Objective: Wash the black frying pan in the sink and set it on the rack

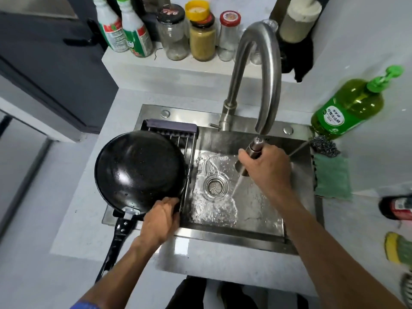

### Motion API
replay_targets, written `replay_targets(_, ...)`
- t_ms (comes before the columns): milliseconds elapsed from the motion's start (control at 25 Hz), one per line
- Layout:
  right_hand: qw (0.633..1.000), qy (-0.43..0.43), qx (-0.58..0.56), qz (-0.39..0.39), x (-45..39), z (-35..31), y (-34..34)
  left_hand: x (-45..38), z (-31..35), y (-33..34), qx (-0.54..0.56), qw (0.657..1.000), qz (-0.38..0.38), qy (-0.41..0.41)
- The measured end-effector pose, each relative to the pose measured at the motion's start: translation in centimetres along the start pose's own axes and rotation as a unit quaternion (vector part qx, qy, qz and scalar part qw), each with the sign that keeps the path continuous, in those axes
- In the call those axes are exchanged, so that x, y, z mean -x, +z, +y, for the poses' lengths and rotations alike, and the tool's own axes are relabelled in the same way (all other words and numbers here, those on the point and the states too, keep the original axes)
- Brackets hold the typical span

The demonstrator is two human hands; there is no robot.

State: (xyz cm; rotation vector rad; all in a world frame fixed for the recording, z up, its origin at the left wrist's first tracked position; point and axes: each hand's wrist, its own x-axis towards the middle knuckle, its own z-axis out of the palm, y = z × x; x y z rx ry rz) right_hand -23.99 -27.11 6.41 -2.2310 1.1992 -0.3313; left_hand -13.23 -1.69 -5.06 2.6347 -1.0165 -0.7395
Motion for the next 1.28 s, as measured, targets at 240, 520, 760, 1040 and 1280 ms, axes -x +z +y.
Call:
replay_targets(240, 0.997, -0.025, -0.065, 0.025, -1.0, -3.8, -1.6, -8.7, 4.8, -5.9, 0.066, 0.996, 0.023, 0.054)
replay_targets(520, 0.982, -0.103, -0.154, 0.036, -0.5, -1.8, -0.8, -20.8, 11.2, -9.3, 0.200, 0.980, 0.002, -0.017)
replay_targets(760, 0.977, -0.118, -0.177, -0.006, 0.3, -0.2, -0.8, -22.6, 11.0, -8.4, 0.250, 0.967, 0.015, -0.035)
replay_targets(1040, 0.982, -0.102, -0.156, -0.006, 1.0, -0.1, -0.5, -22.9, 12.9, -9.7, 0.255, 0.965, 0.053, 0.012)
replay_targets(1280, 0.981, -0.088, -0.174, -0.005, 2.9, 0.4, -1.5, -21.6, 12.8, -12.6, 0.319, 0.947, -0.015, 0.025)
